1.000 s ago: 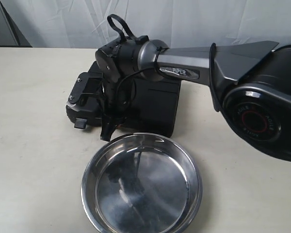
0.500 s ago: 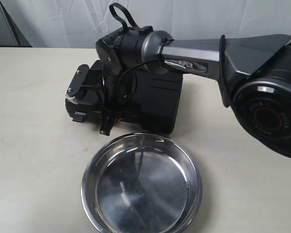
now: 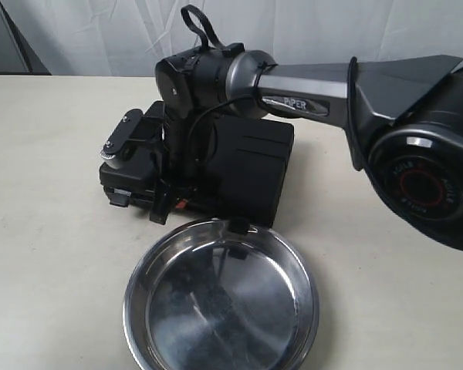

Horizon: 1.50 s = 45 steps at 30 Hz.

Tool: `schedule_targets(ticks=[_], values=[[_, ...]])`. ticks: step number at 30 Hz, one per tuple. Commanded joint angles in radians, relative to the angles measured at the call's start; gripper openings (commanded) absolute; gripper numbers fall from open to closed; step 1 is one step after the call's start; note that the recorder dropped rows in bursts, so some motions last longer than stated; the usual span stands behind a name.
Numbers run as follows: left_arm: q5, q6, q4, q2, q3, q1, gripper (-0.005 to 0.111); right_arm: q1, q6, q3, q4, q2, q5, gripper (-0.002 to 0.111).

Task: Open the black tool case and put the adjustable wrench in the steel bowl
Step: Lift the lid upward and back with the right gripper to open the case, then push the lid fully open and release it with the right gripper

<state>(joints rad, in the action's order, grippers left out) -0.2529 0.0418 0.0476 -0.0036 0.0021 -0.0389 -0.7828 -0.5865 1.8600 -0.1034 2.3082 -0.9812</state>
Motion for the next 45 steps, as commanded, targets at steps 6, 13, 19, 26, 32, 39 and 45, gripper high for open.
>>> schedule_targets(ticks=[6, 13, 19, 26, 32, 39, 45], values=[[0.014, -0.004, -0.001, 0.004, -0.002, -0.004, 0.0, 0.003, 0.004, 0.01, -0.006, 0.0, 0.01, 0.0], [0.014, -0.004, -0.001, 0.004, -0.002, -0.004, 0.0, 0.003, 0.004, 0.01, 0.073, -0.053, 0.019, 0.0], [0.014, -0.004, -0.001, 0.004, -0.002, -0.004, 0.0, 0.003, 0.009, 0.01, 0.137, -0.151, 0.049, 0.0], [0.014, -0.004, -0.001, 0.004, -0.002, -0.004, 0.0, 0.013, 0.315, 0.01, 0.56, -0.227, 0.115, 0.0], [0.014, -0.004, -0.001, 0.004, -0.002, -0.004, 0.0, 0.101, 0.477, 0.01, 0.685, -0.232, 0.156, 0.0], [0.014, -0.004, -0.001, 0.004, -0.002, -0.004, 0.0, 0.202, 0.507, 0.01, 0.661, -0.232, 0.158, 0.0], [0.014, -0.004, -0.001, 0.004, -0.002, -0.004, 0.0, 0.282, 0.512, 0.01, 0.603, -0.232, 0.158, 0.0]])
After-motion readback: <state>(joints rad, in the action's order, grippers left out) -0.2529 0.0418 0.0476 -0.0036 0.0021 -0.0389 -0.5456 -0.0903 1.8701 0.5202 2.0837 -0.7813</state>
